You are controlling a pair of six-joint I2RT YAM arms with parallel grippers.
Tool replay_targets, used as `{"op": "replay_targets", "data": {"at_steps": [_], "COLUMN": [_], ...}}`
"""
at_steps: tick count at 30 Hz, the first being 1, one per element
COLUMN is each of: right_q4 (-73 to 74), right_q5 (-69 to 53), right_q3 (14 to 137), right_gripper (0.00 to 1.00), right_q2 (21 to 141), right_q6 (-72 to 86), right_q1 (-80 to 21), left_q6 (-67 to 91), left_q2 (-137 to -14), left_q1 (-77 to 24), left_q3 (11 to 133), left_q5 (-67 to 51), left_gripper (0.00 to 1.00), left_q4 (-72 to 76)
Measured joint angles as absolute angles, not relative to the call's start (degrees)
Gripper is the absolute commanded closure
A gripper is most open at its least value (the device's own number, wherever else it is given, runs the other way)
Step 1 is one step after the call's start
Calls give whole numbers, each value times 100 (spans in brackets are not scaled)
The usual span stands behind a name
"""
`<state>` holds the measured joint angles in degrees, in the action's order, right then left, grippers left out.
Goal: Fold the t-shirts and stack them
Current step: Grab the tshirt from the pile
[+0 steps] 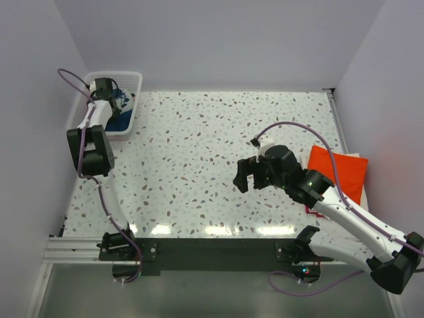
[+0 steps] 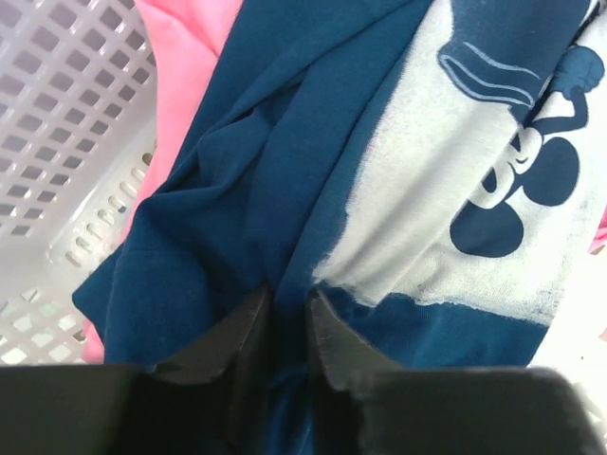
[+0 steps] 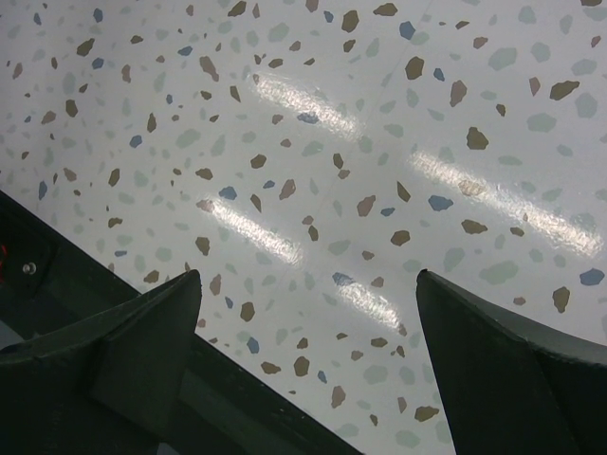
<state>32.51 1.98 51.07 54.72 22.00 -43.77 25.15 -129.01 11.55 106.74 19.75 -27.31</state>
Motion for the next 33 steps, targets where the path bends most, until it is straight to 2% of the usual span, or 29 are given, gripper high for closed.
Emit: {"op": "replay_targets", "data": {"at_steps": [3,6,25,33], "right_q4": [3253,3253,3247,3232], "right_q5": [196,196,198,233], "right_q3": [5107,5107,5107,5107], "right_gripper": [1,1,1,1], "right_q2": [5472,5472,5527,5588], "right_q6": [2200,2202,2200,2198], "right_q1": [-4377,-4377,-4377,-4377], "left_q6": [2502,2464,2512,2532], "left_q2": [-12890,-12857,-10943,-9817], "left_q1": [1160,1162,1140,558], "left_q3": [10674,10739,11246,11636], "left_q5": [1925,1861,875,445], "left_gripper": [94,100,100,100], "left_q4": [-2698,-2727,-2386,-2053]}}
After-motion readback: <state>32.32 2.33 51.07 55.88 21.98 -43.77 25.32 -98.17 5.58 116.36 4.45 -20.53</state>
